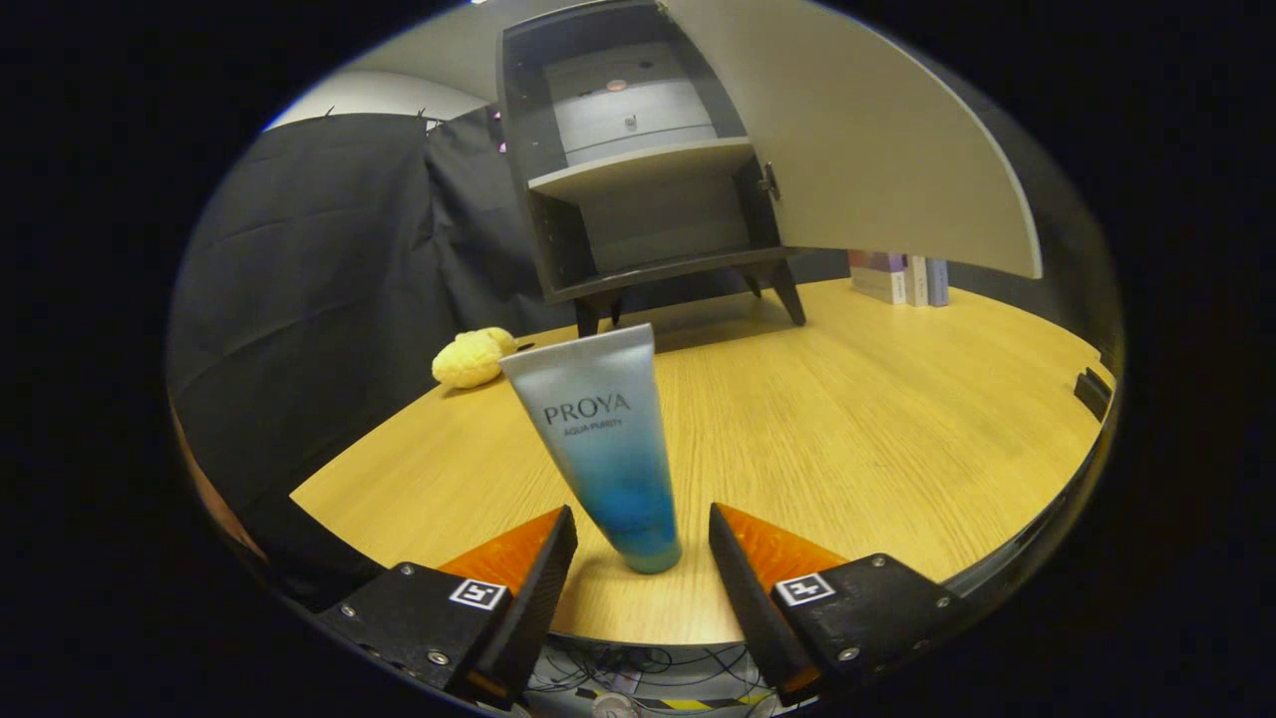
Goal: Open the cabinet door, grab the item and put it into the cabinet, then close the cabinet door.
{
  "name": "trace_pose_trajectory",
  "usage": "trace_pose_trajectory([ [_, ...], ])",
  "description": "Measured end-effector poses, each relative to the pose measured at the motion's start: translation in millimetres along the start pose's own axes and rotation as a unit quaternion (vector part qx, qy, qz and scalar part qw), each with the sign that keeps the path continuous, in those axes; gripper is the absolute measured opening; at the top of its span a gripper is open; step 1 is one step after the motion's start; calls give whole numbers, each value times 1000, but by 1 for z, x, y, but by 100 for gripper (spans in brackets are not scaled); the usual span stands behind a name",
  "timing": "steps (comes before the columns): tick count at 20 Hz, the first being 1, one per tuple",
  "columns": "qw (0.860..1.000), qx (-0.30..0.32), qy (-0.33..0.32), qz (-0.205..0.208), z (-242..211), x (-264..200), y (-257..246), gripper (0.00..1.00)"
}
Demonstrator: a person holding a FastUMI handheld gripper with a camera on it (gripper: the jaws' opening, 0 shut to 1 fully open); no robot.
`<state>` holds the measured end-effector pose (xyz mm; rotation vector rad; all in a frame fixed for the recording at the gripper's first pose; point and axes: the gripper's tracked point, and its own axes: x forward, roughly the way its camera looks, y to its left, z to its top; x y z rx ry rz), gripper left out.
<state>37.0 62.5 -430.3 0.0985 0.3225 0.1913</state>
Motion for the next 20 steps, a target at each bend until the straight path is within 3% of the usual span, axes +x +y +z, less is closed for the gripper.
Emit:
trace_pose_trajectory([
  [1, 1000, -13, -1, -1, 4, 0, -1, 74],
  [2, 1000, -20, -2, -7, 5, 4, -1, 52],
  [3, 1000, -15, -2, -6, 11, 0, -1, 45],
  [12, 999, -12, -14, -39, 128, -38, -13, 44],
  [17, 999, -3, -27, -29, 204, -48, 0, 44],
  [20, 998, -40, -28, -26, 239, -47, 15, 43],
])
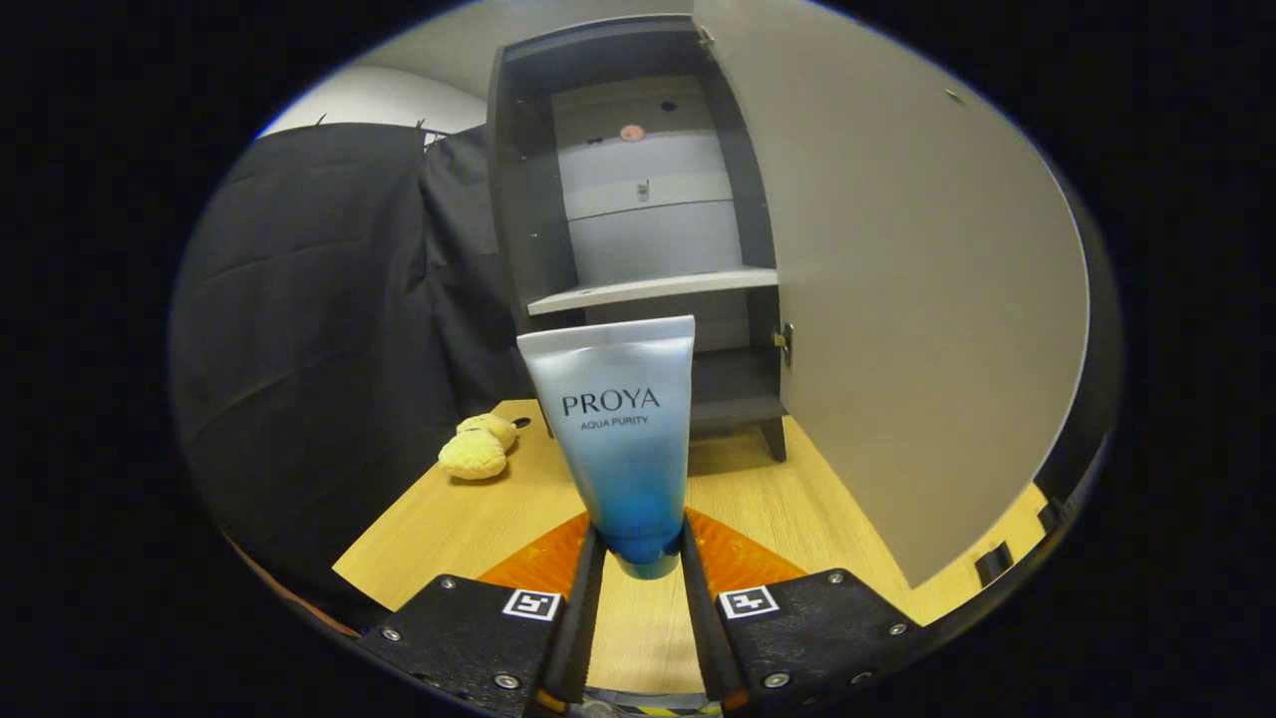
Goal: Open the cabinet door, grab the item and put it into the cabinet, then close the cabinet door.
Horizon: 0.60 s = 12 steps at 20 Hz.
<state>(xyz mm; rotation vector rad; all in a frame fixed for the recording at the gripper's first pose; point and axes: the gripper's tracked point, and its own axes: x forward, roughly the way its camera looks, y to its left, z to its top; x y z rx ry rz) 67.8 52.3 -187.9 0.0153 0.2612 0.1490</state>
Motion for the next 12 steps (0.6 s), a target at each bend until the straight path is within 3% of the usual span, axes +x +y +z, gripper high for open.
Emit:
trace_pose_trajectory([
  [5, 999, -39, -10, 22, 55, 10, 35, 44],
  [12, 997, -75, -26, 18, 131, 40, 37, 43],
])
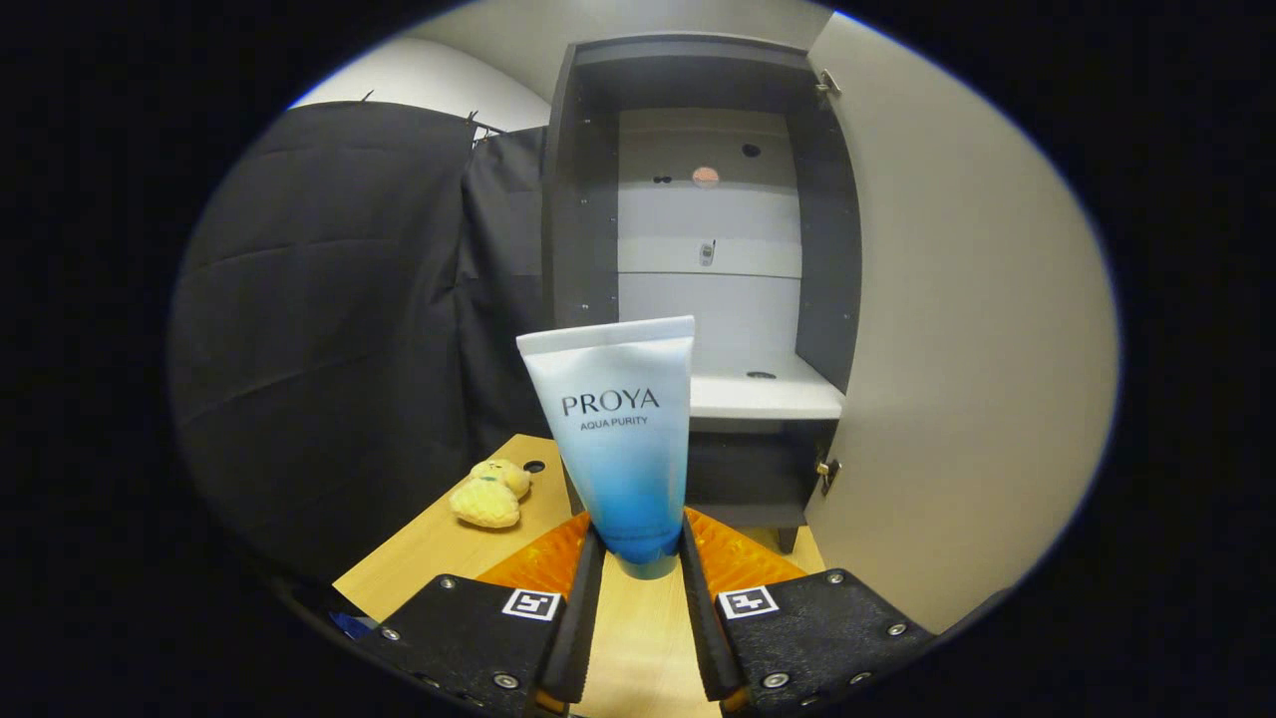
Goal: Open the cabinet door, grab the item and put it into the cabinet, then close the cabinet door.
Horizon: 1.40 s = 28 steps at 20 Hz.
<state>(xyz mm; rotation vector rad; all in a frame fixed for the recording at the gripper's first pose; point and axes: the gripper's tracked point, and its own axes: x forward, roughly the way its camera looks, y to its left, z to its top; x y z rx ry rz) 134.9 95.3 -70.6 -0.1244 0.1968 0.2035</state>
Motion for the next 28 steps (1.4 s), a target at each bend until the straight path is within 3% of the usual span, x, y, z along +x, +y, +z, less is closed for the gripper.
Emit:
trace_pose_trajectory([
  [6, 999, -30, -27, -3, 56, 59, -34, 43],
  [13, 998, -14, -63, -13, 104, 167, -70, 43],
  [20, 998, -5, -56, -6, 93, 241, -74, 44],
  [28, 999, 34, -11, 3, 56, 270, -74, 45],
])
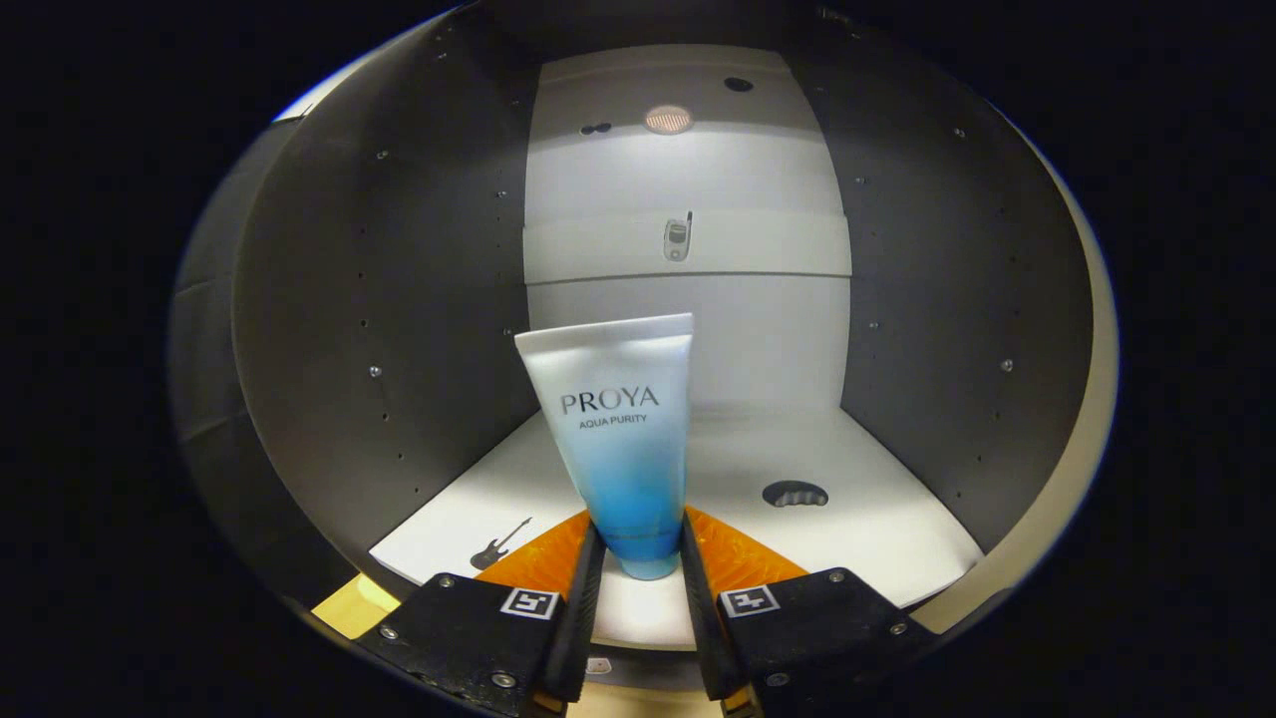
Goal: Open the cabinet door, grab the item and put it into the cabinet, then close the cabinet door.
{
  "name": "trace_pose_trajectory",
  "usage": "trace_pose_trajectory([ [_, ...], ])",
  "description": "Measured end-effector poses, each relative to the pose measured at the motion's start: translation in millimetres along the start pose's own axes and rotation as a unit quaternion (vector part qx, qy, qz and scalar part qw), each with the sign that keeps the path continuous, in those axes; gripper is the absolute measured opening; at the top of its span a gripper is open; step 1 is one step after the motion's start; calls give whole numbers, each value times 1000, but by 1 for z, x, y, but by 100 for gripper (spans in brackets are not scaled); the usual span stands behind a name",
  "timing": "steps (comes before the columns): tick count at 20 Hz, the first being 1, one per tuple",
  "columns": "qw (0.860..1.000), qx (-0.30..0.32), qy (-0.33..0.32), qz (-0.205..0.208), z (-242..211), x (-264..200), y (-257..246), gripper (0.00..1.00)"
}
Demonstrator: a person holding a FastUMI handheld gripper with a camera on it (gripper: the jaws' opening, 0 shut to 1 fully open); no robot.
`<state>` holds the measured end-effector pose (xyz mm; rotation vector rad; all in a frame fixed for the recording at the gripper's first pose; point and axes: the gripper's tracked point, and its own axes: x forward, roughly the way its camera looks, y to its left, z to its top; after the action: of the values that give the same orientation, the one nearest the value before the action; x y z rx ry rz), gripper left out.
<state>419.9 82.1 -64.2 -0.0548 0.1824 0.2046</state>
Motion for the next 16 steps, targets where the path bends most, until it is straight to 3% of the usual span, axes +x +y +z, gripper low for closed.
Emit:
trace_pose_trajectory([
  [7, 1000, -6, 2, 6, -1, 7, 4, 54],
  [8, 1000, -8, 1, 8, 0, 4, 7, 65],
  [12, 999, -18, -27, 3, 17, -15, 11, 90],
  [16, 996, -75, -53, -9, 23, -49, 21, 93],
])
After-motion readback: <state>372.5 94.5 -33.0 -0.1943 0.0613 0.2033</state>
